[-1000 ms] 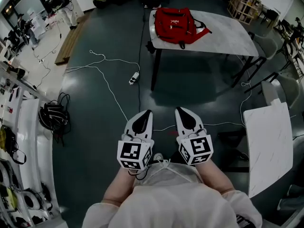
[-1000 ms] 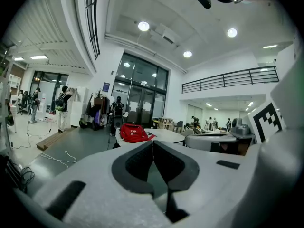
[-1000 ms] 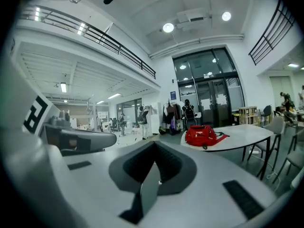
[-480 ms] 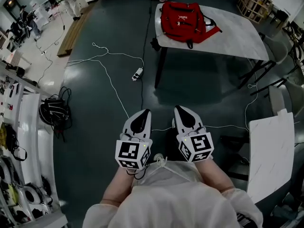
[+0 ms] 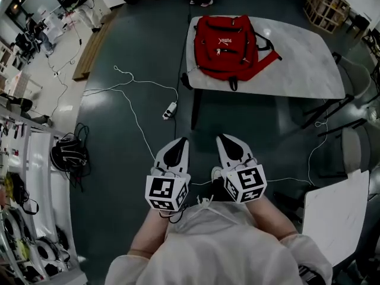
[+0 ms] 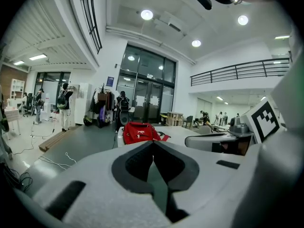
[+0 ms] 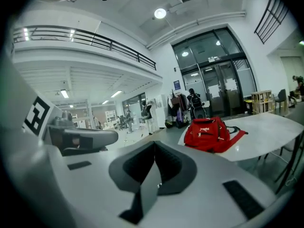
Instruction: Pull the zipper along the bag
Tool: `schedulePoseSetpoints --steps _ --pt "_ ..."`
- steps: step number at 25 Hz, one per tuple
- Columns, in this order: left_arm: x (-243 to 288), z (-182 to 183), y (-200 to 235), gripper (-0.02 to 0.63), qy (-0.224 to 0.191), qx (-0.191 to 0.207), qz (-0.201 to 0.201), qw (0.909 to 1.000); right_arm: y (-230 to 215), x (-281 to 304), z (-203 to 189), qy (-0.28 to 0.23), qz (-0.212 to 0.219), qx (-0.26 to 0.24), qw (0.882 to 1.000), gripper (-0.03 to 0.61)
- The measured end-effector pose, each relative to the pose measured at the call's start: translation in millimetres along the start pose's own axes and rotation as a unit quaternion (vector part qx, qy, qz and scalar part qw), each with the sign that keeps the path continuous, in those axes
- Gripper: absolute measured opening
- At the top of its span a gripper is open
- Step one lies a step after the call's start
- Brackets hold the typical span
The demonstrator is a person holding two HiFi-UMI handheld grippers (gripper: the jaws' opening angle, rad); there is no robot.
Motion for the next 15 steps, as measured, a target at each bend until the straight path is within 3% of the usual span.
schedulePoseSetpoints --steps 8,15 --pt "99.7 19.5 -6.3 0.02 0.018 0.015 -0.012 0.9996 -82.4 55.2 16.5 0.021 0.013 0.017 1.0 0.028" --pt "155.7 21.4 25.3 0.02 0.046 -0.01 -0.013 0.9988 -115.0 105.5 13.2 0.062 0.011 0.027 0.998 0.028"
Point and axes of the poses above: the fingertips, and each gripper's own axes: x forward along the fingers, y to its left, z out of its top, the point moved 6 cm from there along -x, backward along the fingers, and after that the axes turned 2 degrees about -y, right-handed, at the moved point
